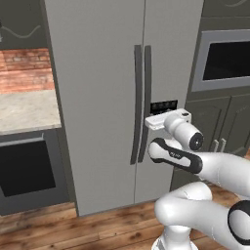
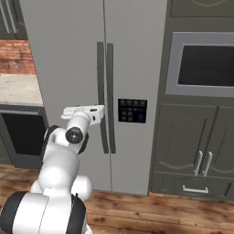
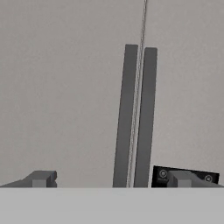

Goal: Retrieve the chicken drumstick from the fridge and place it on the saucepan with marinade on the stove.

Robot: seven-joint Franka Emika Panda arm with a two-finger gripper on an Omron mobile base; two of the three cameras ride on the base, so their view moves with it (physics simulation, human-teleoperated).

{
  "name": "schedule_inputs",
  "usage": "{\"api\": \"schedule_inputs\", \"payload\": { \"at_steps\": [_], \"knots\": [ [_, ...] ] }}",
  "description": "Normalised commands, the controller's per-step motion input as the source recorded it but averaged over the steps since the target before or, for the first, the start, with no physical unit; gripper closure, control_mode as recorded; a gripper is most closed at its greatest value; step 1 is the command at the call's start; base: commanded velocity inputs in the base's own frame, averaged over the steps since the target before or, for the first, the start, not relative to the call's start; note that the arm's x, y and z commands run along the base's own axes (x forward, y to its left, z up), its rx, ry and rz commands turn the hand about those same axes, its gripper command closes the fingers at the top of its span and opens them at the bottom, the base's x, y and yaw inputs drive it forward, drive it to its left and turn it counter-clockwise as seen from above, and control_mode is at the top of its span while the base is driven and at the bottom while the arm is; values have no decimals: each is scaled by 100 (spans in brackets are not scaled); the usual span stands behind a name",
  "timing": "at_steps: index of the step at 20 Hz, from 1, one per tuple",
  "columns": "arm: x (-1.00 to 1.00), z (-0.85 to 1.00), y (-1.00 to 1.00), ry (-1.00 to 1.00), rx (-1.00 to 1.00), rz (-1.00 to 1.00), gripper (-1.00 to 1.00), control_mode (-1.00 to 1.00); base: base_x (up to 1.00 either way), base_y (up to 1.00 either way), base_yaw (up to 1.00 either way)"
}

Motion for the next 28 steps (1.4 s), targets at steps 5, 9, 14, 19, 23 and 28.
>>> {"api": "schedule_inputs", "payload": {
  "at_steps": [5,9,14,19,23,28],
  "knots": [
    [5,0,8,0,0,0,-100,-100,0,0,0],
    [14,2,3,0,0,0,-100,-100,0,0,0],
    [3,2,1,0,1,0,-100,-100,0,0,0],
    [2,0,1,0,0,0,-100,-100,0,0,0],
    [3,0,6,2,0,0,-100,-100,0,0,0],
    [0,0,0,0,0,0,-100,-100,0,0,0]
  ]
}}
